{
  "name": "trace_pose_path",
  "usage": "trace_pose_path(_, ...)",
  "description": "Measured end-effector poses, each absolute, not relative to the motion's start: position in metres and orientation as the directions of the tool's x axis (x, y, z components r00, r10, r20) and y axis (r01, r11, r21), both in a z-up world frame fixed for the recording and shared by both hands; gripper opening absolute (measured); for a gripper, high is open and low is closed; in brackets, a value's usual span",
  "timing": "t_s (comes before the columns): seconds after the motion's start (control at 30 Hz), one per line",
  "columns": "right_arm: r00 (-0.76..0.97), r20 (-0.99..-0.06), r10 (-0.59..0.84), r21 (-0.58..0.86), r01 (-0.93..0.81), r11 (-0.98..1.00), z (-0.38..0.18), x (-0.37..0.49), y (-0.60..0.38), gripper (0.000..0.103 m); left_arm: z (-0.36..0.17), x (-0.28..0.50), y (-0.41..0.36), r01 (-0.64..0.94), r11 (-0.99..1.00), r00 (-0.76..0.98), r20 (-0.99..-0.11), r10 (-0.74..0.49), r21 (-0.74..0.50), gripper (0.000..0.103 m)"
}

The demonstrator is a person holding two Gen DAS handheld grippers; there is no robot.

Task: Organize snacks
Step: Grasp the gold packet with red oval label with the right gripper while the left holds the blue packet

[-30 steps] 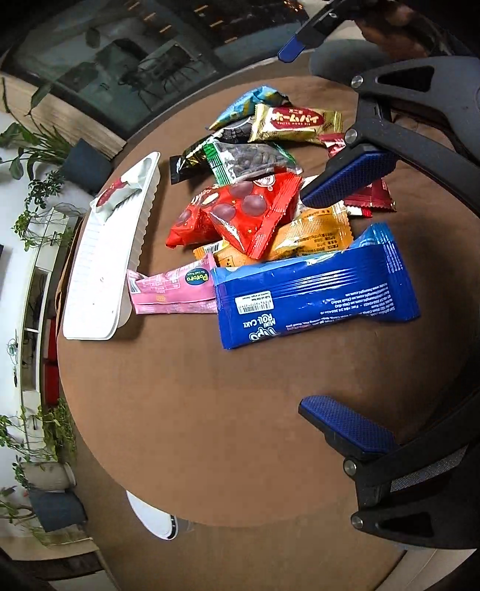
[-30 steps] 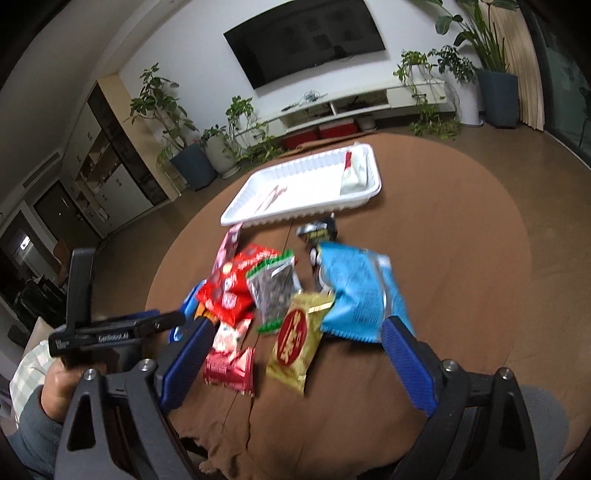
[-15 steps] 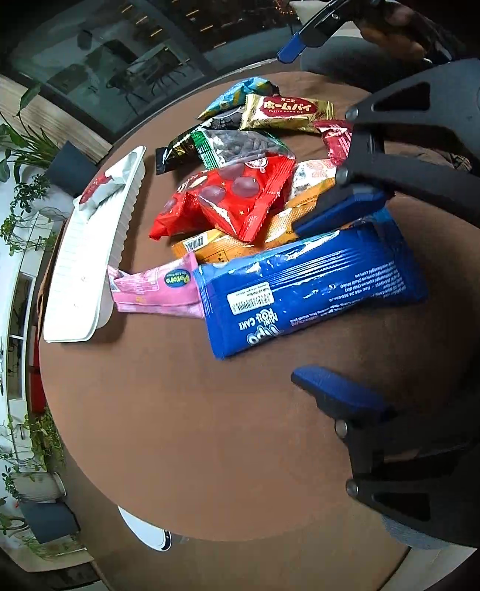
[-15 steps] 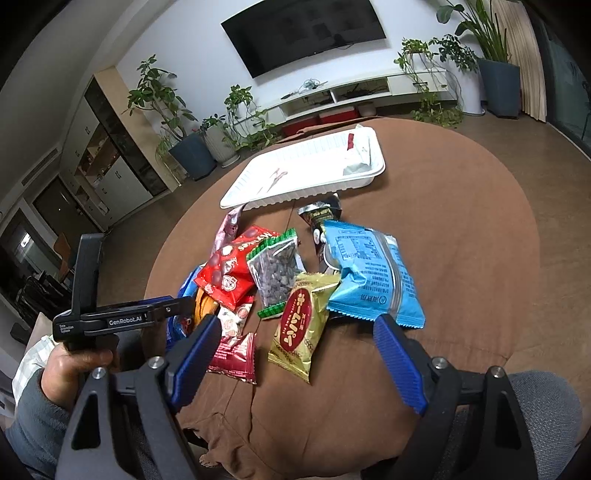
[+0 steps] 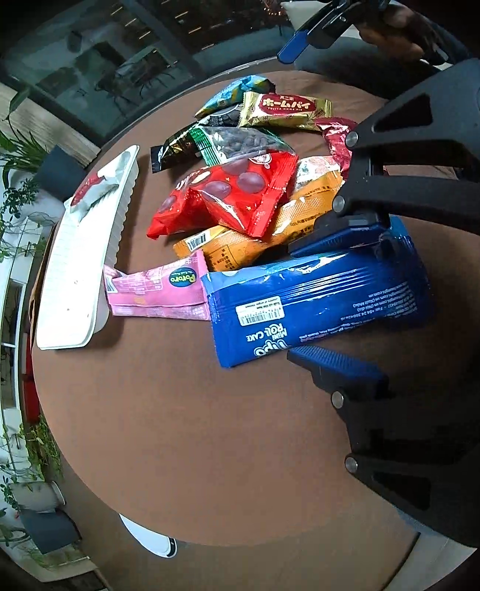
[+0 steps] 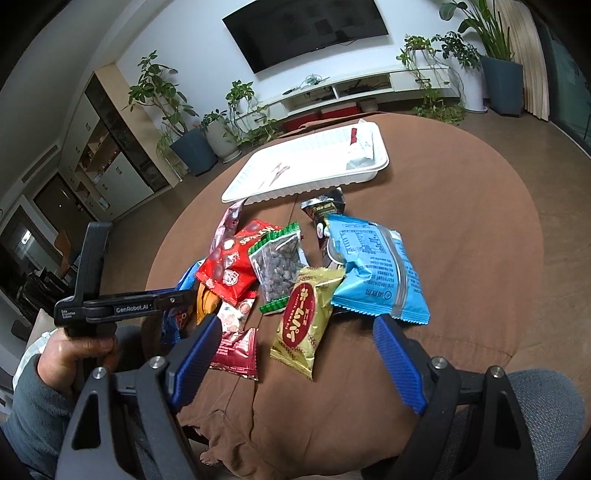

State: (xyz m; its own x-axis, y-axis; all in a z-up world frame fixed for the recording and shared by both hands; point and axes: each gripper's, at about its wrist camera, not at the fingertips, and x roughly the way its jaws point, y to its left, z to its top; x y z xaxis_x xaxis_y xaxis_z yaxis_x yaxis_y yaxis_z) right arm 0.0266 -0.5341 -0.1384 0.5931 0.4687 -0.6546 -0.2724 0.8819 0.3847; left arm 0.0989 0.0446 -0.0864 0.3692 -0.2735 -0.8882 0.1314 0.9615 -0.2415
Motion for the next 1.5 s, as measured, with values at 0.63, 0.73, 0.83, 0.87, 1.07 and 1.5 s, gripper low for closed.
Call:
trace_pose_path(0.63,0.543,-0.748,0.382,0.300,-0.236,0.924,-0.153,0.037,-0.516,0.077,-0.075,0.074,0.052,0.209,0.952,0.406,-0.866,-0.293,-0.225,0.027)
trace_pose_path(0.73,0.529,-0.764,0.368,0.291,-0.225,0.930,-0.156,0.041,-0.510,0.075,-0.074,0.069,0.053,0.213,0.953,0.413,-0.864,-0.287,-0.215,0.027)
trace_pose_path(0.83,0.513,-0.784,0.350,0.282,-0.207,0.937,-0.161,0.050,-0.503,0.071,-0.076,0.066,0.053,0.216,0.951,0.414,-0.862,-0.293,-0.220,0.027)
trace_pose_path(0.87,0.508,-0.789,0.346,0.279,-0.205,0.938,-0.162,0.052,-0.500,0.070,-0.077,0.065,0.051,0.217,0.951,0.414,-0.861,-0.295,-0.221,0.027)
trace_pose_path(1.07,0.485,-0.813,0.321,0.254,-0.199,0.946,-0.168,0.063,-0.490,0.060,-0.079,0.062,0.050,0.226,0.946,0.415,-0.855,-0.310,-0.233,0.027)
trace_pose_path(1.5,0.471,-0.835,0.285,0.213,-0.202,0.956,-0.180,0.066,-0.484,0.041,-0.080,0.060,0.050,0.232,0.943,0.422,-0.848,-0.320,-0.240,0.027)
